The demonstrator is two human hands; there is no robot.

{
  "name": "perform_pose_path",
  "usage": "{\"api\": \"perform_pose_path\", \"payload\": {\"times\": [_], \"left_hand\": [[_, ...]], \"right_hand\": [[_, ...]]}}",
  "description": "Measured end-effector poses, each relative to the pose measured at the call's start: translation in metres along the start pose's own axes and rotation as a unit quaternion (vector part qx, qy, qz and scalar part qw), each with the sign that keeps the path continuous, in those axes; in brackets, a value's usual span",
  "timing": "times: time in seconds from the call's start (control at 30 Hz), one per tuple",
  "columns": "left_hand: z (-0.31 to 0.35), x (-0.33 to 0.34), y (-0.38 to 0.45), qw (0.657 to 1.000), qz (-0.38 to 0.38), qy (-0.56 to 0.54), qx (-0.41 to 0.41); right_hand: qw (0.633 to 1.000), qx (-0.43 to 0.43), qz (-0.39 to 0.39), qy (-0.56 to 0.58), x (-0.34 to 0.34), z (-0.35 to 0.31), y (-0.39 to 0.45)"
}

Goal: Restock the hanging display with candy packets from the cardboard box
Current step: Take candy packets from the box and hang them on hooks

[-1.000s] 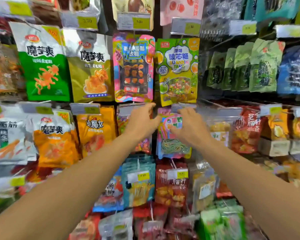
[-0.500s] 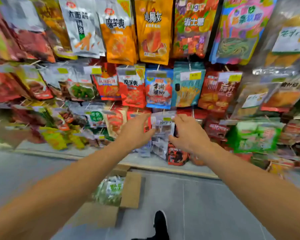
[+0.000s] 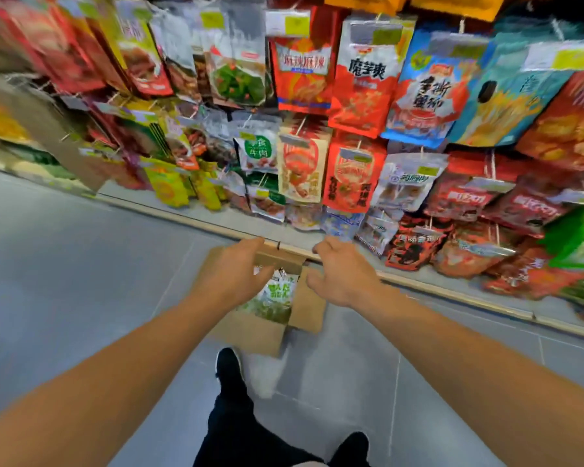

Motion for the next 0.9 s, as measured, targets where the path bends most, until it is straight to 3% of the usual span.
{"api": "perform_pose_path", "payload": {"times": [0.4,0.6,0.9], "left_hand": [[-0.2,0.047,0.112,0.984,-0.13,-0.107,-0.057],[-0.254,0.109,0.152,0.973,-0.17,-0.14,-0.075],[-0.317,0.245,0.191,0.94,-0.218,-0.18,-0.189]], "right_hand": [[0.99,0.087,-0.113,0.015,0.118,-0.093,0.184],[0.977,0.126,-0.17,0.032,0.192,-0.075,0.241],[0.955,0.147,-0.257,0.034,0.34,-0.014,0.319]]}}
Point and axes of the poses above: each hand's wrist, its own y-axis towards the middle knuckle, its own x-axis out of the palm, z = x × y, the point moved 8 cm from there along y, towards the middle knuckle
